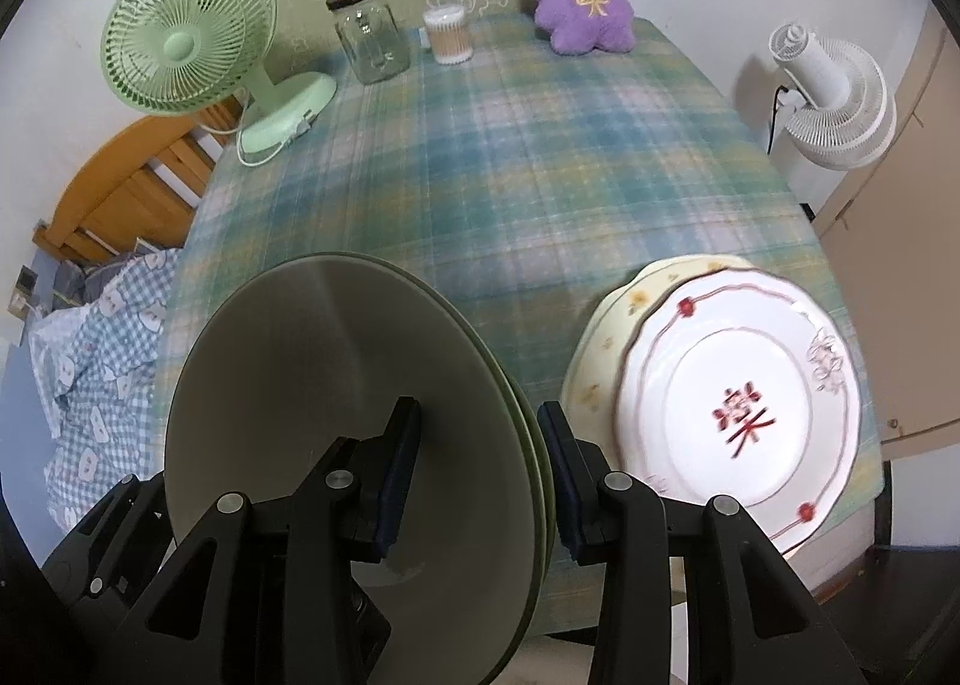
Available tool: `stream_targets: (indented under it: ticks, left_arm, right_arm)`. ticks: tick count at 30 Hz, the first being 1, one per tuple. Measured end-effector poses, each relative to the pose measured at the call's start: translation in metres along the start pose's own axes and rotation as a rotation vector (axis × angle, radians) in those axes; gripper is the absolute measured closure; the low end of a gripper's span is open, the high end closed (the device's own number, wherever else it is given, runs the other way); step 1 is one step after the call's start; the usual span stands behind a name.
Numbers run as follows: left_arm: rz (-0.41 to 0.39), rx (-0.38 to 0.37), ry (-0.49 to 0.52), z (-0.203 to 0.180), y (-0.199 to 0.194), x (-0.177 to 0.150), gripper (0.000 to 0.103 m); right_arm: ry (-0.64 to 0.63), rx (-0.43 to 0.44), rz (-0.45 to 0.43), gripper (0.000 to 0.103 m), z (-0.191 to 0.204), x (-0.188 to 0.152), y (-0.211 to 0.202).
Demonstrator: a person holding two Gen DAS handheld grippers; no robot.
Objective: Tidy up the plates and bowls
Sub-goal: 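Lift the nested bowls and carry them over the plate stack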
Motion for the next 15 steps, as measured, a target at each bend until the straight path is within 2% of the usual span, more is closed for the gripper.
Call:
stream_targets:
  ticks: [15]
  left_arm:
    - [-0.024,0.007,-0.028,-0.076,-0.001,0.015,0.052]
  right_arm:
    - [-0.034,-0.002,-0.014,0.059,-0.074,0.015,-0.024]
Point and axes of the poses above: each gripper's, at about its wrist camera, not at the fingertips, and y roughly the way its jaws point, z to its left, x to its top, the point moved 3 cm from there along y, roughly the way its jaws point, and after that the axes turned 14 degrees about z, right-handed, at the moved point
